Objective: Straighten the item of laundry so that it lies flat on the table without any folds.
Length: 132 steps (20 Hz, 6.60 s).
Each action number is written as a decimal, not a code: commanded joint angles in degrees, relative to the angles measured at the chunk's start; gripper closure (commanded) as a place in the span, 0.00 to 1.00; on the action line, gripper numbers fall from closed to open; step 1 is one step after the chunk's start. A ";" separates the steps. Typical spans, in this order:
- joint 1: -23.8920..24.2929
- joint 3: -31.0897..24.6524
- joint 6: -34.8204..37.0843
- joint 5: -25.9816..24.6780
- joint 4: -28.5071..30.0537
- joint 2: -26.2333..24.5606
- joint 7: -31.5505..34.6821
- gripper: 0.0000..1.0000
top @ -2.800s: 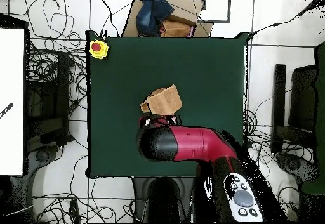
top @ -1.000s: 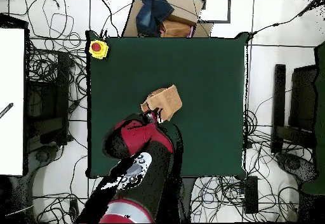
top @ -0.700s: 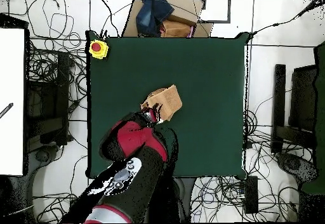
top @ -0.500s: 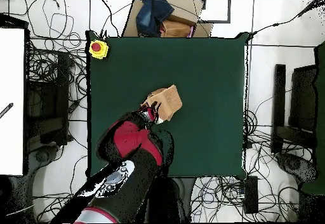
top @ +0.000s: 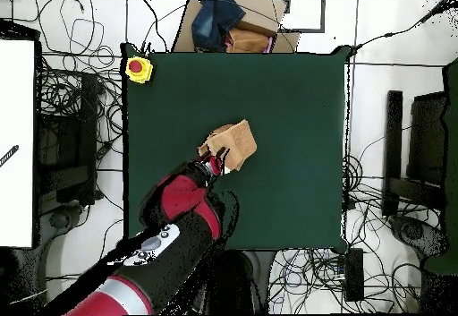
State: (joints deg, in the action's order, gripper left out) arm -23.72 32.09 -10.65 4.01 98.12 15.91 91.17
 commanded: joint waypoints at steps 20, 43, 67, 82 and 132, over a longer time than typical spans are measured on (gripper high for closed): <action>-11.83 2.62 -13.80 24.02 0.70 -20.45 11.71 0.00; -7.92 3.83 -18.08 27.41 -7.34 -27.11 8.51 0.00; -7.12 -6.23 -17.36 32.31 -14.00 -32.16 11.48 0.00; -7.61 -7.82 -16.34 28.56 -7.25 -26.06 14.46 0.00; -12.89 -4.96 -14.50 43.18 -1.22 -24.85 9.64 0.00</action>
State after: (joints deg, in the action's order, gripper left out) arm -35.27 28.69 -27.33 42.80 95.33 -9.54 91.17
